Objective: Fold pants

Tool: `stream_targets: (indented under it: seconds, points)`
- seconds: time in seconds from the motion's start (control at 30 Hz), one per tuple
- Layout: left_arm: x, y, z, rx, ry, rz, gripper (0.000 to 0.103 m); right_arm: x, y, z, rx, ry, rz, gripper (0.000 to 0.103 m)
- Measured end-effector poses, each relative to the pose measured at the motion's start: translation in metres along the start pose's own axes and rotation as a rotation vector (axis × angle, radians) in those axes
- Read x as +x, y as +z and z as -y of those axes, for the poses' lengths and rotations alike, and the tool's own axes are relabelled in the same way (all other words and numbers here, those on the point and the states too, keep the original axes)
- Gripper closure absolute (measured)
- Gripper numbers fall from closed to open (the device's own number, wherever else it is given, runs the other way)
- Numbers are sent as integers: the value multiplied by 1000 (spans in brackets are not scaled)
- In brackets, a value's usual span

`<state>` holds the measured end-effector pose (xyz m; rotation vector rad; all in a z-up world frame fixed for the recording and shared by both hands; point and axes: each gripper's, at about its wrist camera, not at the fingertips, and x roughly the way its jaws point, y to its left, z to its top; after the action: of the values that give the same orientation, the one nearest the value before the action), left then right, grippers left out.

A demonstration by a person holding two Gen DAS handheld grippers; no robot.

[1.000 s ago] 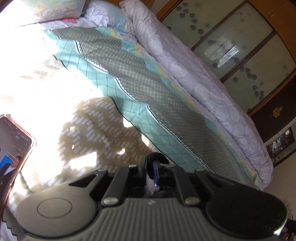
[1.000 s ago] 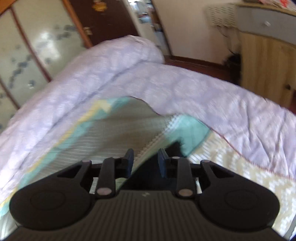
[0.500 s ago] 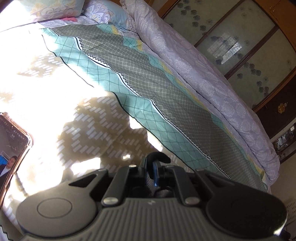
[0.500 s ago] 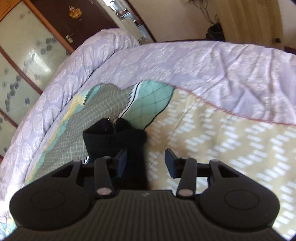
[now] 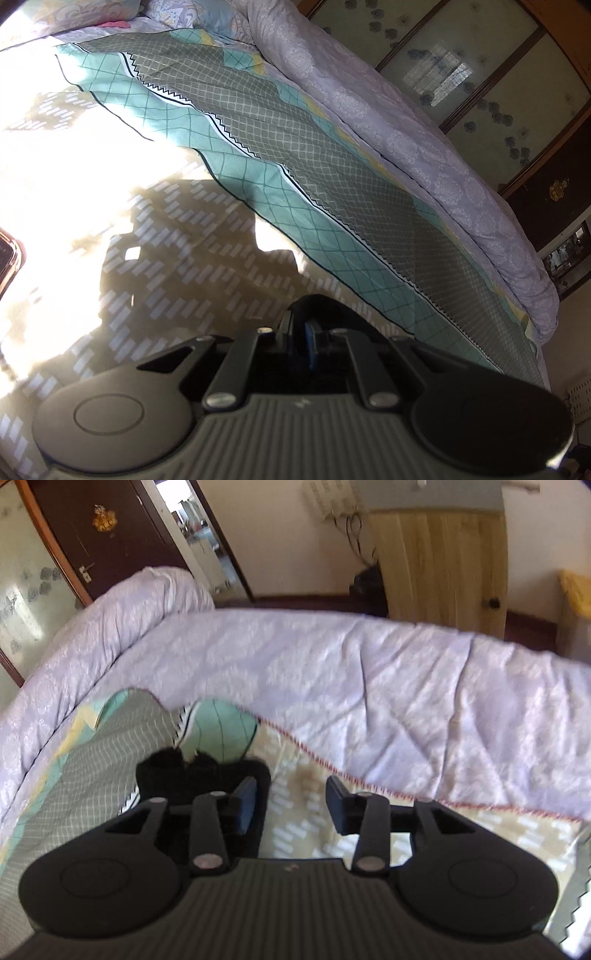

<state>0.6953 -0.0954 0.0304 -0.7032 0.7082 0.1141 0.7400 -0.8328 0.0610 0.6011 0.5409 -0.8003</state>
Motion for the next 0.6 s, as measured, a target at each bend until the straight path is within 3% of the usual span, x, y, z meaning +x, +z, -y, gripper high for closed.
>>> stream_targets:
  seconds: [0.17,0.27,0.33,0.43,0.47,0.5,0.53,0.6]
  points:
    - [-11,1,0,-3,-25,21,97,-23,9,-59,-164,43,171,56]
    - [-17,-1,3,6,-39,39,97,-4,4,-86,-209,112,26,58]
    - [-19,-3,6,14,-45,45,97,13,-8,-102,-240,70,-29,57]
    - [-22,-4,9,32,-46,45,97,43,-20,-111,-223,9,-82,47]
    - [-23,-3,9,38,-45,47,97,52,-24,-111,-213,-12,-103,50]
    - [-24,-3,9,41,-43,49,97,59,-27,-110,-209,-36,-115,75]
    - [-26,-2,9,41,-42,51,97,62,-30,-110,-210,-71,-114,89]
    - [-30,0,9,36,-45,54,97,57,-28,-102,-166,-50,-103,94]
